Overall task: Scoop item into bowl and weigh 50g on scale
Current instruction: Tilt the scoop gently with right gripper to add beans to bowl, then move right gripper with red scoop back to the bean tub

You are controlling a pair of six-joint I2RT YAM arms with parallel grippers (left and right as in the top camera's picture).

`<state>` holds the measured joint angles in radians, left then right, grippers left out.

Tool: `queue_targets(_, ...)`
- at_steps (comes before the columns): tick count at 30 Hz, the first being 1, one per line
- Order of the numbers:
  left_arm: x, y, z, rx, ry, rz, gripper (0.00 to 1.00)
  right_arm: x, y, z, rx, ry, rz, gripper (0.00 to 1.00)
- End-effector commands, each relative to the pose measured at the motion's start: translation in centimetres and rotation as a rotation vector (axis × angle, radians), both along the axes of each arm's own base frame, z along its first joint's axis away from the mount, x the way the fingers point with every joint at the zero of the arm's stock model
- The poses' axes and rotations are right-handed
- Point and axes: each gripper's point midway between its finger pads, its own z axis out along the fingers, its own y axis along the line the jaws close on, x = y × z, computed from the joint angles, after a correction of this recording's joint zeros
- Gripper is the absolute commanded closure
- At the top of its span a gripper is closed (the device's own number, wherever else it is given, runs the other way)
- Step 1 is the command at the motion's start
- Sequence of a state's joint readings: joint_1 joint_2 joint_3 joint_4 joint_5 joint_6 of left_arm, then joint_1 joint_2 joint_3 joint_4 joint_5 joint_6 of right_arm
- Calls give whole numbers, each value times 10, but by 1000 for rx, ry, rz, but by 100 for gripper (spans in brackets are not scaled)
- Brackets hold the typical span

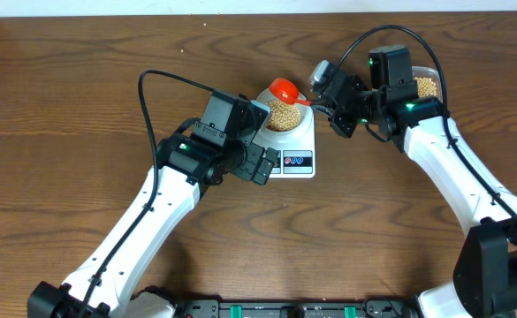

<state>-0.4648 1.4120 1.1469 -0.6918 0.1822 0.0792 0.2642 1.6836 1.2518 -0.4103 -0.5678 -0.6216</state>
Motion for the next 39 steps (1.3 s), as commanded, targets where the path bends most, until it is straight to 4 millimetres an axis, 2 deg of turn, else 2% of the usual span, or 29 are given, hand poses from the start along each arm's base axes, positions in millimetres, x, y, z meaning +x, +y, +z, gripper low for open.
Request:
queue_targets(1, 0, 0, -3, 1, 11, -6, 0, -2, 3, 12, -6, -55, 37, 99)
queue_targets(17, 0, 0, -3, 1, 11, -6, 0, 1, 4, 15, -87, -211, 165, 99)
queue_targets(23, 0, 0, -3, 1, 11, -6, 0, 9, 6, 30, -73, -284, 159, 99)
queue_targets(28, 0, 0, -3, 1, 11, -6, 0, 9, 1, 49, -62, -325, 141, 99)
queue_targets(33, 0, 0, -3, 1, 11, -6, 0, 18, -29, 71, -17, -283, -34, 99)
queue_targets(39, 0, 0, -3, 1, 11, -6, 0, 27, -90, 85, 78, -153, -321, 99)
